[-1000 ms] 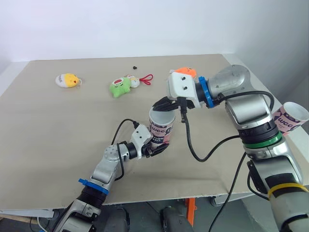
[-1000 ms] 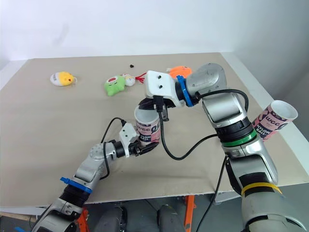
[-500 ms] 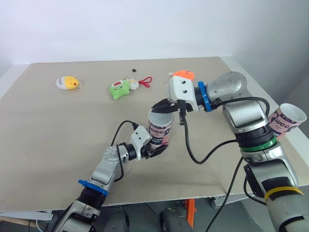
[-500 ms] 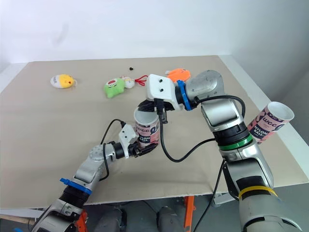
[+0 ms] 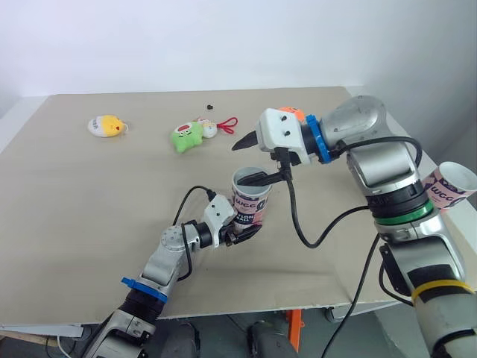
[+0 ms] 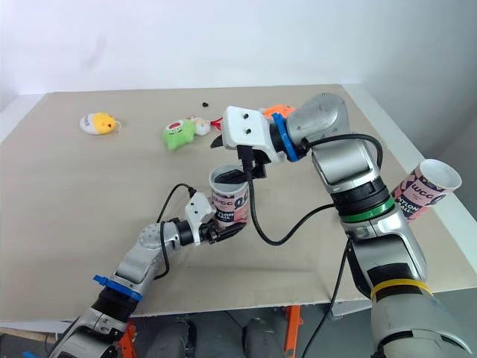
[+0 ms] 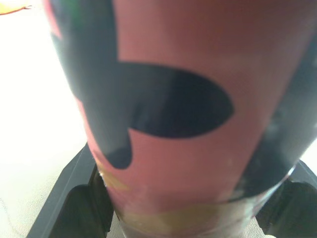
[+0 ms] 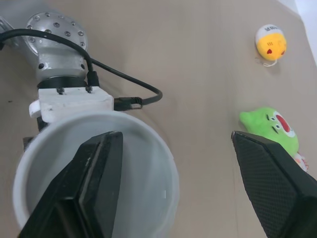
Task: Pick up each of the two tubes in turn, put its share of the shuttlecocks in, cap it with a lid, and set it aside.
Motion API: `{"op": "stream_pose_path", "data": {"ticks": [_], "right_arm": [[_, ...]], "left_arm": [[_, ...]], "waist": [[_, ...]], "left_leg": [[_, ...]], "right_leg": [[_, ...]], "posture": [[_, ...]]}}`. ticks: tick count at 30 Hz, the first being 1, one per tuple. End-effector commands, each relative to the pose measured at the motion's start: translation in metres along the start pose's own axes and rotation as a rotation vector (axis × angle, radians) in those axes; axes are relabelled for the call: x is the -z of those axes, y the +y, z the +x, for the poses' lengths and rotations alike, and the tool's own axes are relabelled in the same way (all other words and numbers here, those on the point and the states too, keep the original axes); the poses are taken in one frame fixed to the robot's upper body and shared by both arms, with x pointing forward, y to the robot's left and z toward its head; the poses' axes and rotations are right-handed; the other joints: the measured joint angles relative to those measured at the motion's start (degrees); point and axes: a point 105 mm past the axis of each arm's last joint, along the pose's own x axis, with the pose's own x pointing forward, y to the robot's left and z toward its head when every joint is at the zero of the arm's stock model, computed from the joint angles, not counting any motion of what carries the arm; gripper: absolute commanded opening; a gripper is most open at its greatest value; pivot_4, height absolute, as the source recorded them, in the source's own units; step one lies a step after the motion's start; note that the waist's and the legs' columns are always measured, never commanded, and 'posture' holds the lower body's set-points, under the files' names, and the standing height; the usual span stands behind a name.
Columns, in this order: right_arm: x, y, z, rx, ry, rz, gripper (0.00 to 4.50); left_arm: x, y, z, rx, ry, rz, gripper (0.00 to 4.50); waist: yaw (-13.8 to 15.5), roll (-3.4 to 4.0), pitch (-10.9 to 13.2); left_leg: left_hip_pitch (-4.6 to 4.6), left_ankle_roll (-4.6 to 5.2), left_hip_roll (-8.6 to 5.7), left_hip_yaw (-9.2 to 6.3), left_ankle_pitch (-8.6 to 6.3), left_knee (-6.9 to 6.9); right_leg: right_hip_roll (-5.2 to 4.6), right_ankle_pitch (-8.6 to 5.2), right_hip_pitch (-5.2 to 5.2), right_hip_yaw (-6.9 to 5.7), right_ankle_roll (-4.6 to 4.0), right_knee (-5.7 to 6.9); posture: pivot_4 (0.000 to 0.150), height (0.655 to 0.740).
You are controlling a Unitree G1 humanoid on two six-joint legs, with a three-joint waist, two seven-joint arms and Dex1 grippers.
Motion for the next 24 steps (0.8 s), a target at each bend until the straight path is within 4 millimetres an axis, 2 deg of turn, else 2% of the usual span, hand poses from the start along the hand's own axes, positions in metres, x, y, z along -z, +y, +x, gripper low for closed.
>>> {"op": "stream_pose_path", "data": {"ticks": [1, 2, 6, 8, 12, 19, 24], "right_arm": [[-0.028, -0.019, -0.029, 0.066, -0.012, -0.104, 3.32], [-0.030, -0.018, -0.032, 0.057, -0.007, -0.117, 2.97], [-0.032, -0.009, -0.040, 0.001, 0.028, -0.145, 1.08], [-0.024, 0.007, -0.035, -0.081, 0.071, -0.141, 0.06], [-0.006, 0.030, -0.021, -0.179, 0.138, -0.121, 0.02], [0.026, 0.053, 0.004, -0.266, 0.256, -0.132, 0.02], [0.035, 0.070, 0.026, -0.323, 0.248, -0.129, 0.02]], "left_arm": [[0.027, -0.007, -0.002, 0.017, 0.100, -0.055, 2.97], [0.027, -0.007, -0.002, 0.017, 0.101, -0.055, 2.97], [0.027, -0.006, -0.002, 0.016, 0.101, -0.055, 2.97], [0.027, -0.007, -0.001, 0.017, 0.099, -0.055, 2.97], [0.027, -0.007, 0.000, 0.018, 0.097, -0.058, 2.97], [0.026, -0.008, 0.001, 0.019, 0.094, -0.059, 2.97], [0.026, -0.007, 0.002, 0.017, 0.093, -0.060, 2.97]], "waist": [[0.00, 0.01, 0.01], [0.02, 0.00, 0.01], [0.03, 0.00, 0.02], [0.04, 0.01, 0.02], [0.02, -0.01, 0.01], [0.14, 0.01, -0.02], [-0.02, -0.11, -0.33]], "left_leg": [[0.00, 0.00, 0.00, 0.00, 0.00, -0.01], [0.00, 0.00, 0.00, 0.00, 0.00, -0.01], [0.01, -0.04, 0.00, -0.02, -0.03, -0.03], [0.00, -0.05, -0.01, 0.00, -0.03, -0.03], [0.01, -0.05, -0.01, -0.01, -0.04, -0.03], [0.04, -0.06, -0.04, -0.02, -0.04, 0.00], [0.40, -0.06, -0.01, -0.01, -0.05, 0.00]], "right_leg": [[0.00, -0.01, -0.01, 0.00, -0.01, 0.00], [0.00, -0.02, -0.01, 0.00, -0.01, 0.00], [-0.01, -0.06, 0.01, -0.01, -0.01, -0.02], [-0.02, -0.06, -0.01, 0.00, -0.01, -0.02], [-0.03, -0.09, 0.02, -0.02, -0.01, -0.02], [-0.08, -0.08, 0.07, -0.03, 0.03, -0.04], [-0.06, -0.19, 0.37, -0.04, -0.26, -0.04]], "posture": [[0.150, 0.7400], [0.150, 0.7400], [0.150, 0.7400], [0.150, 0.7400], [0.150, 0.7400], [0.150, 0.7400], [0.150, 0.7400]]}}
